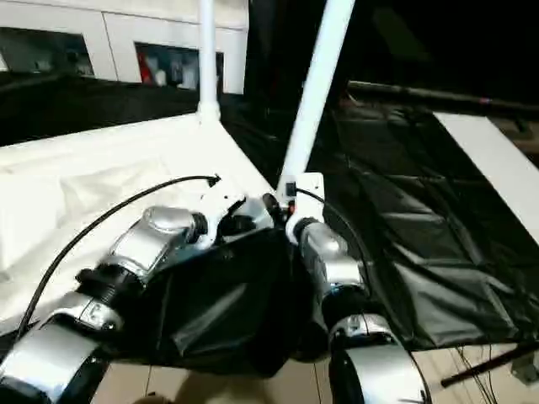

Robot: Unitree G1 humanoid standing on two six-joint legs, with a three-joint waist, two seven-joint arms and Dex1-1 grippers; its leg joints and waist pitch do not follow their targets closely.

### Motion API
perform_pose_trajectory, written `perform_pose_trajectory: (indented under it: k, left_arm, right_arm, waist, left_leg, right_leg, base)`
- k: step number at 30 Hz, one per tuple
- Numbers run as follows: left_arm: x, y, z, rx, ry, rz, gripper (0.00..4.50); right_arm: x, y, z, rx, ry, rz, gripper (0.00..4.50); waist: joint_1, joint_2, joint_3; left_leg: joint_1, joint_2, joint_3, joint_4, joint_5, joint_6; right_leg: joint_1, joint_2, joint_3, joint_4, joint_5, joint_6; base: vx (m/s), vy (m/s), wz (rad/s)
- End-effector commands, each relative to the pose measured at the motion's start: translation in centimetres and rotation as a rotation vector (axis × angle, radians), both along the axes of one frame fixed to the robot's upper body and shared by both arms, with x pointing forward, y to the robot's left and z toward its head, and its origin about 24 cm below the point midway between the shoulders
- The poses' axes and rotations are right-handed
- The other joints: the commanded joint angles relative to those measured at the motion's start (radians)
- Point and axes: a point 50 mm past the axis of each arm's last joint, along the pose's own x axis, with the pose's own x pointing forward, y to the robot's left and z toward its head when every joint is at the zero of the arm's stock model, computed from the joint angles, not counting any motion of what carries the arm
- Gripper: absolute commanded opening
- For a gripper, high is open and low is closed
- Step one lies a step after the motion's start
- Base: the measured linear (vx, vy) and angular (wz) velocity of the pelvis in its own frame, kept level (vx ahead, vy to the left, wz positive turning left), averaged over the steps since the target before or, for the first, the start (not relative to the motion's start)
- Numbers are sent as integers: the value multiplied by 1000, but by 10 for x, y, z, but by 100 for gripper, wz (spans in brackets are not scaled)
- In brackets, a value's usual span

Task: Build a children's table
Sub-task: Rotate leg to tighten

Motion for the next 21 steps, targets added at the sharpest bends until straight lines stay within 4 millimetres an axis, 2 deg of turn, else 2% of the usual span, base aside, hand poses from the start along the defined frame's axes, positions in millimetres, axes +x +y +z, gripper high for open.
perform_pose_trajectory:
  k: [1,3,4,6,9,13,15,16,17,18,19,21]
  left_arm:
    - [8,7,5,-14,-41,93,0]
    - [7,11,4,14,-36,76,0]
    - [7,13,4,19,-30,65,0]
    - [5,16,3,32,-12,23,0]
    - [1,22,3,49,17,-46,0]
    - [-9,31,5,54,51,-203,0]
    - [-13,35,5,56,73,-255,0]
    - [-19,40,6,52,96,-329,0]
    - [-22,43,6,54,117,-361,0]
    - [-22,43,6,54,117,-361,0]
    - [-31,48,8,42,146,-459,0]
    - [-34,49,8,35,163,-485,0]
  right_arm:
    - [-9,18,-9,61,32,117,348]
    - [-10,15,-6,42,2,168,377]
    - [-9,14,-5,27,-9,189,386]
    - [-11,9,-1,-17,-42,258,389]
    - [-16,0,4,-40,-85,363,389]
    - [-27,-21,8,-72,-114,515,389]
    - [-30,-26,9,-77,-117,555,389]
    - [-33,-30,11,-91,-121,597,389]
    - [-35,-32,12,-100,-123,624,389]
    - [-35,-32,12,-100,-123,624,389]
    - [-40,-32,14,-110,-126,689,389]
    - [-42,-32,15,-109,-127,711,389]
  waist:
    - [-1,6,-64]
    - [-6,4,-63]
    - [-11,8,-63]
    - [-14,7,-64]
    - [-8,5,-64]
    - [-6,5,-66]
    - [-4,6,-65]
    - [-3,10,-64]
    - [-4,9,-61]
    - [-2,9,-61]
    - [-1,11,-61]
    - [0,12,-57]
  left_leg:
    - [10,31,-5,-61,-166,16]
    - [7,31,-7,-64,-183,13]
    - [7,32,-8,-64,-187,9]
    - [9,33,-7,-62,-187,9]
    - [7,31,-6,-59,-154,28]
    - [8,32,-4,-56,-133,53]
    - [8,34,-5,-57,-136,55]
    - [11,34,-6,-58,-147,52]
    - [12,36,-5,-60,-164,45]
    - [12,36,-6,-61,-171,40]
    - [15,37,-7,-62,-191,32]
    - [17,39,-6,-66,-215,24]
  right_leg:
    - [43,-77,59,-76,-103,-164]
    - [46,-78,57,-80,-128,-161]
    - [46,-79,57,-81,-134,-163]
    - [44,-77,58,-80,-128,-173]
    - [50,-76,58,-78,-84,-180]
    - [50,-76,58,-73,-35,-198]
    - [50,-77,58,-71,-41,-207]
    - [47,-77,57,-74,-57,-214]
    - [44,-76,58,-75,-77,-215]
    - [46,-77,58,-76,-86,-214]
    - [43,-78,58,-78,-114,-211]
    - [39,-78,60,-82,-150,-205]
  base:
    - [0,0,0]
    - [0,0,0]
    - [0,0,0]
    - [0,0,0]
    - [0,0,0]
    - [0,0,0]
    - [0,0,0]
    - [0,0,0]
    - [0,0,0]
    - [0,0,0]
    - [0,0,0]
    - [0,0,0]
